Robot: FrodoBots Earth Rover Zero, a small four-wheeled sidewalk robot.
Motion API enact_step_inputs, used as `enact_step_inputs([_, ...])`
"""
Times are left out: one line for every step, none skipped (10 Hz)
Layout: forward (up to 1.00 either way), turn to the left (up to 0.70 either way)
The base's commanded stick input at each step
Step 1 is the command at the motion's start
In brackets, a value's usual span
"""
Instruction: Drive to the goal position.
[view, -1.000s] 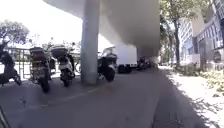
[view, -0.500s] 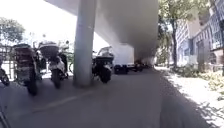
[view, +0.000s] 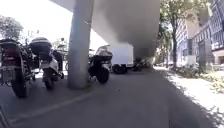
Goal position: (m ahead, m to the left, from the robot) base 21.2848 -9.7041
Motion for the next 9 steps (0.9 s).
enact_step_inputs([0.45, -0.27])
enact_step_inputs([0.45, -0.27])
enact_step_inputs([0.45, -0.27])
enact_step_inputs([0.45, -0.27])
enact_step_inputs([0.45, -0.21])
enact_step_inputs([0.45, 0.00])
enact_step_inputs([0.45, 0.00])
enact_step_inputs([0.45, 0.00])
enact_step_inputs([0.45, 0.00])
